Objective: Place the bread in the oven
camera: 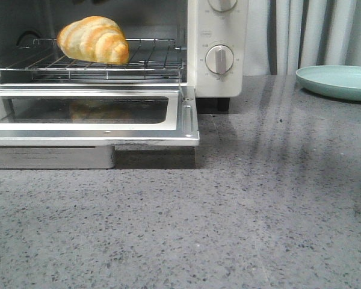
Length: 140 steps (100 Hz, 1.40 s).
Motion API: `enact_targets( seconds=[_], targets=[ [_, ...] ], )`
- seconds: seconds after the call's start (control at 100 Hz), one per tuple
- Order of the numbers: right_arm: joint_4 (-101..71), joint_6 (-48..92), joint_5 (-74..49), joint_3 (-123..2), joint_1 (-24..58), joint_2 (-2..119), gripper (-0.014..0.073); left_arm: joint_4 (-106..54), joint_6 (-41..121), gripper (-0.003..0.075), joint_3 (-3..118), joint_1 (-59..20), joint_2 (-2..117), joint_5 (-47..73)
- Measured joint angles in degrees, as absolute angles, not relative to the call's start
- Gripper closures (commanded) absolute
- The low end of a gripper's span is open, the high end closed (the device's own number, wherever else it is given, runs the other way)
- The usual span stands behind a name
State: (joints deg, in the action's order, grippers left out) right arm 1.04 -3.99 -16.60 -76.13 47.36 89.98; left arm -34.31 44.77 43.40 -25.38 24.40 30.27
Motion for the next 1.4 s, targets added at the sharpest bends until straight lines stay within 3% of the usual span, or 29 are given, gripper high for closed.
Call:
enact_targets(
  seconds=[0.33,0.55,0.87,1.06,1.4],
  targets=[
    [16.6,-4.0,-17.8,-55.1,49.0,58.3,0.0661,-17.4,25.0,0.0741,33.7,-25.4,16.8,25.6],
    [24.2,-4.0,-28.2,-42.6,49.0,34.7,0.0661,-17.5,23.6,0.0742,28.7,-25.4,16.4,23.8],
    [34.4,-4.0,-28.9,-27.6,49.0,7.4,0.0661,-18.7,23.3,0.0741,28.0,-25.4,16.4,22.3],
    [35.5,-4.0,-28.9,-26.1,49.0,0.0,0.0662,-21.7,23.3,0.0741,28.0,-25.4,16.4,23.2],
    [35.5,-4.0,-28.6,-26.0,49.0,-0.8,0.0662,-22.4,23.3,0.0741,28.0,-25.4,16.4,23.3]
  ],
)
